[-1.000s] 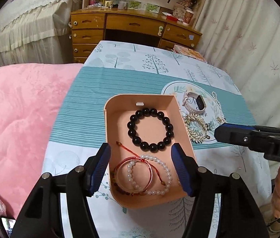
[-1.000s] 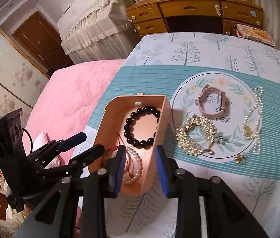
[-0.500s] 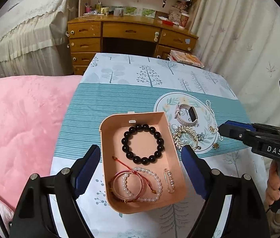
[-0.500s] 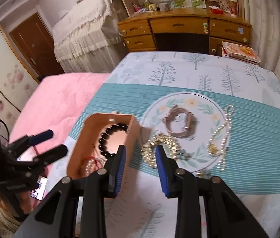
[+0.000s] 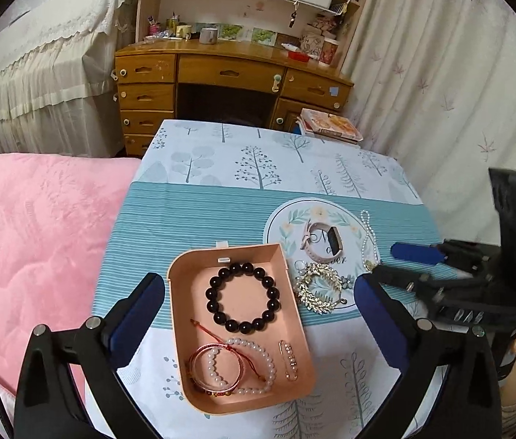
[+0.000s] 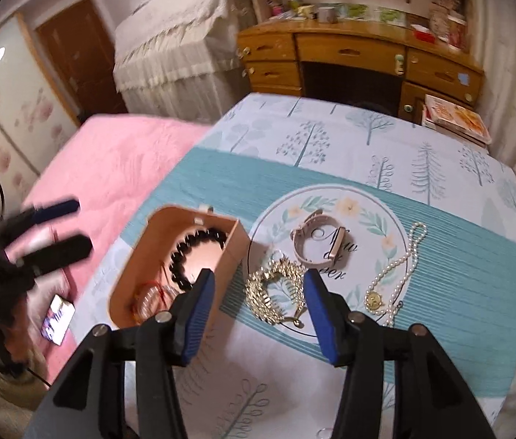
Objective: Organize jewelry
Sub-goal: 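Move the open right tool over the gold leaf hair clip on the plate, then close the right tool on the gold leaf hair clip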
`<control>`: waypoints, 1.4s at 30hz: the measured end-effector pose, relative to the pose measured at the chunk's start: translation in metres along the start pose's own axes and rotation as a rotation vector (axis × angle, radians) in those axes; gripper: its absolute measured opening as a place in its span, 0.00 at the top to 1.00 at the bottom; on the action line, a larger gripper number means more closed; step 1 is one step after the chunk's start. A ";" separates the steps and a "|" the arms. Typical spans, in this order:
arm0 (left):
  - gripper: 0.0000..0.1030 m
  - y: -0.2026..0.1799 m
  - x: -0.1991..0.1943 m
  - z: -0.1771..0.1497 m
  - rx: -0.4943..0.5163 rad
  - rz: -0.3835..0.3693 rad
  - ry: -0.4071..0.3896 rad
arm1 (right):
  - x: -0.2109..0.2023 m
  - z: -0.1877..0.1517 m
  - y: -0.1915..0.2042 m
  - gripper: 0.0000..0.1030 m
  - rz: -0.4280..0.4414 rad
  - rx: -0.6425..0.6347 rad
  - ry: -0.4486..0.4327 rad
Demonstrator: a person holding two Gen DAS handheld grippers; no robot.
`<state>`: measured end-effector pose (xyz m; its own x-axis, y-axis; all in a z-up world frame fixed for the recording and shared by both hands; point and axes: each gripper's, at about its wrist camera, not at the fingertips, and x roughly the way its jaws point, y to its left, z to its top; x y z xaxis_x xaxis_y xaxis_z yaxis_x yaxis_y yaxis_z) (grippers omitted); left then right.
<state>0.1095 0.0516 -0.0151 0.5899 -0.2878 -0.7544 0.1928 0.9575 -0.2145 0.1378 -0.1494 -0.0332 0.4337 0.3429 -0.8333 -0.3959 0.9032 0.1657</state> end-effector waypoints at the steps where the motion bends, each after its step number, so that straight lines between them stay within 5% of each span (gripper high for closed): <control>1: 0.01 0.000 0.002 0.001 -0.003 0.004 0.005 | 0.007 -0.002 0.001 0.51 -0.008 -0.021 0.015; 13: 0.01 0.001 0.046 -0.008 0.005 0.033 0.066 | 0.078 -0.027 0.006 0.51 0.004 -0.187 0.169; 28: 0.01 0.028 0.081 -0.014 -0.065 0.043 0.127 | 0.097 -0.023 0.031 0.51 -0.030 -0.385 0.166; 36: 0.01 0.037 0.088 -0.017 -0.084 0.036 0.143 | 0.111 -0.020 0.037 0.67 -0.024 -0.439 0.203; 42: 0.01 0.039 0.090 -0.018 -0.090 0.033 0.146 | 0.111 -0.014 0.029 0.69 0.012 -0.410 0.225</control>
<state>0.1566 0.0636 -0.1025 0.4733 -0.2567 -0.8427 0.1001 0.9661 -0.2381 0.1638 -0.0889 -0.1284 0.2589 0.2469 -0.9338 -0.7067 0.7075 -0.0089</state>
